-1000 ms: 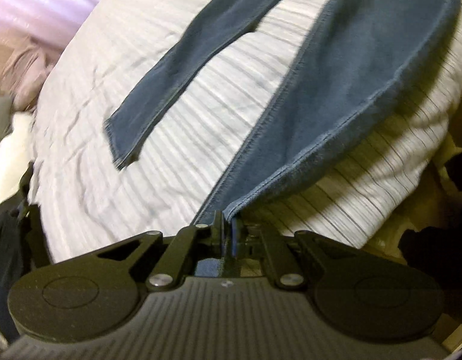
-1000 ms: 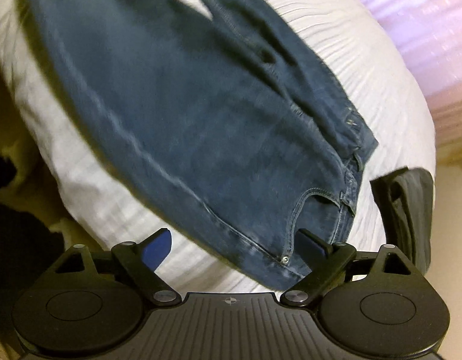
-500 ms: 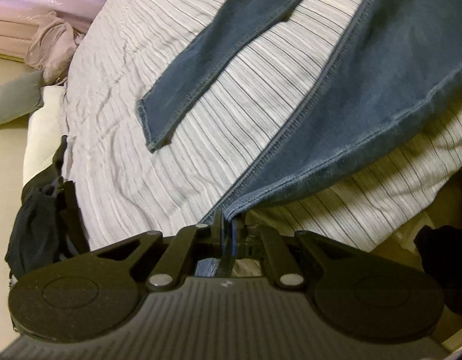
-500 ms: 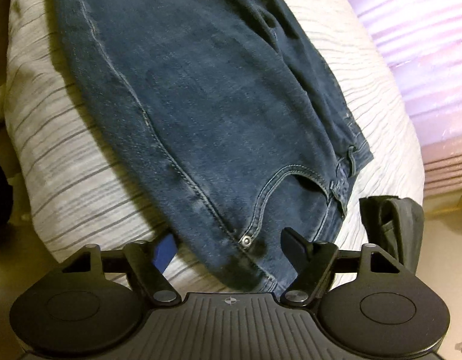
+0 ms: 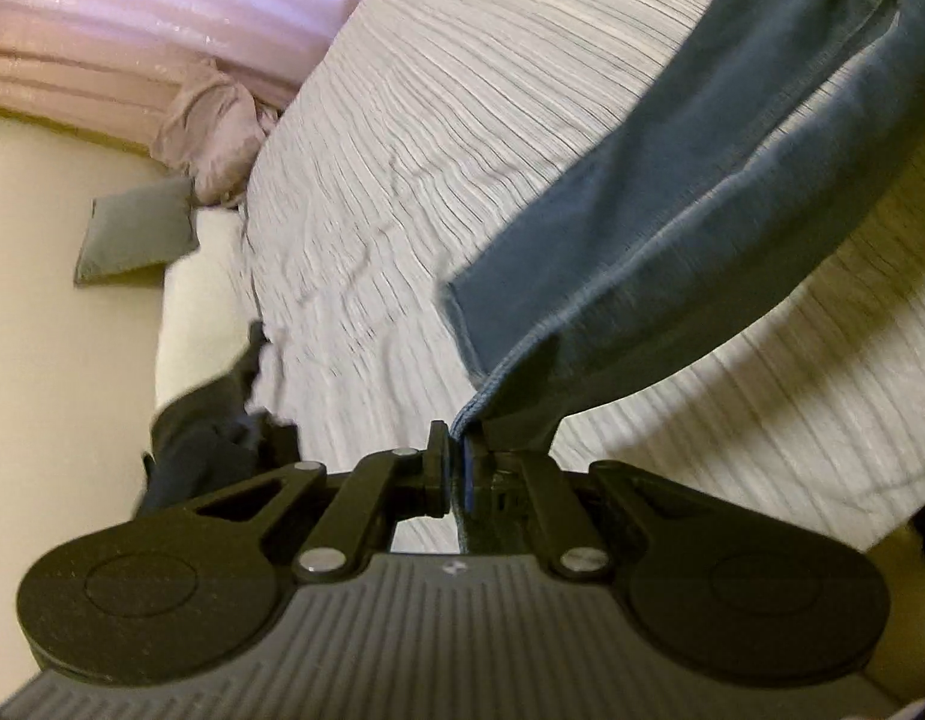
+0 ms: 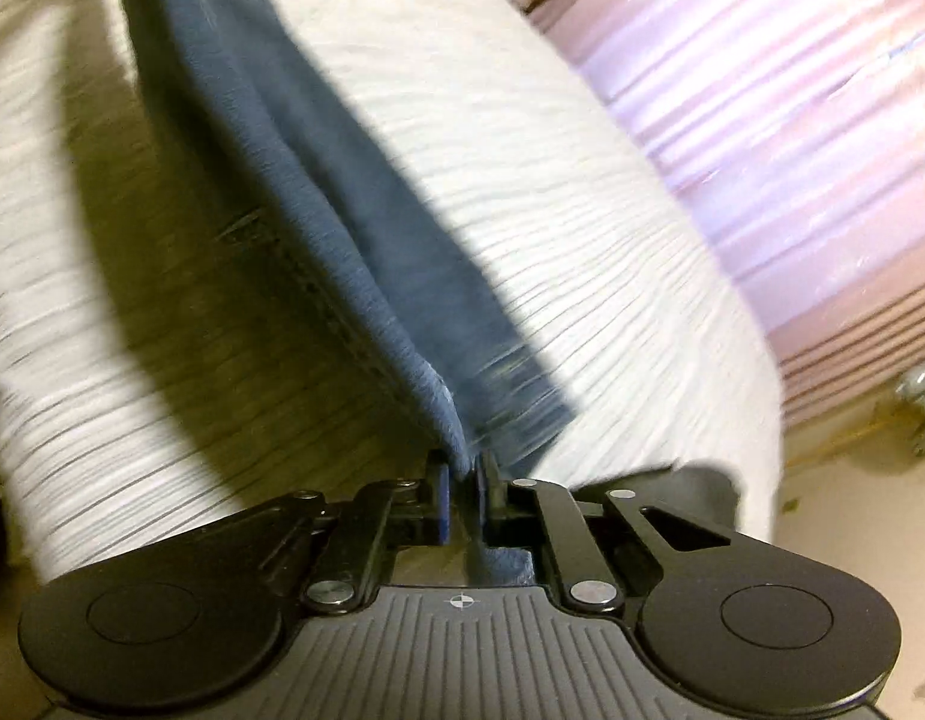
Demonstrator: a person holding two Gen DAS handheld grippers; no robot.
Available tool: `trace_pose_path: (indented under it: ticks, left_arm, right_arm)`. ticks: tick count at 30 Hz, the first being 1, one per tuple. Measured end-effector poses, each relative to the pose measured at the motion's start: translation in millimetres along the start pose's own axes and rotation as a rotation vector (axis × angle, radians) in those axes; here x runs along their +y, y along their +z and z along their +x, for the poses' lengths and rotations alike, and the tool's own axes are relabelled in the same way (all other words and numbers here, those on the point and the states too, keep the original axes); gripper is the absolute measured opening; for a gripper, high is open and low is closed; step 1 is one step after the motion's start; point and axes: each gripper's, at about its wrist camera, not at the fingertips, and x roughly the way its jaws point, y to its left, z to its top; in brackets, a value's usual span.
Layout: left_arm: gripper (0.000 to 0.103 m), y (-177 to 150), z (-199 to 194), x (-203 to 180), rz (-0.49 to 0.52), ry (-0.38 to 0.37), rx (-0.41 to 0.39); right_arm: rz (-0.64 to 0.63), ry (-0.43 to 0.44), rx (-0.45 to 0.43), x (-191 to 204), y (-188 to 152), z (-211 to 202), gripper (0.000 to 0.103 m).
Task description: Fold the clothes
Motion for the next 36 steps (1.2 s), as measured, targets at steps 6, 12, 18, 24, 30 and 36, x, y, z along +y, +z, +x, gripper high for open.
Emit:
trace_pose_path:
  ticks: [6, 12, 18, 24, 30, 36]
  left_arm:
    - [0.005, 46.9, 56.3, 35.2, 0.052, -0.062, -0.023]
    - [0.005, 100.8, 148.4, 44.5, 0.150, -0.200, -0.013]
    - [0.005, 144.7, 232.3, 29.9, 0.233, -0.274, -0.004]
    - [0.012, 175.1, 298.2, -6.8, 0.322, -0.264, 0.039]
    - [0.019, 173.9, 303.3, -11.8, 0.329, -0.215, 0.045]
    - [0.026, 143.7, 297.5, 35.4, 0.234, -0.165, 0.104]
  right_arm:
    - [-0.044, -0.007, -0.001, -52.7, 61.2, 49.9, 0.004]
    - [-0.060, 0.021, 0.094, -73.6, 108.5, 135.4, 0.004]
    - [-0.034, 0.059, 0.192, -81.1, 138.8, 224.4, 0.005]
    - [-0.038, 0.090, 0.273, -71.2, 139.1, 298.6, 0.014]
    - [0.203, -0.010, 0.304, -79.8, 147.4, 289.9, 0.076]
    - [0.392, 0.056, 0.326, -58.2, 135.0, 236.0, 0.076]
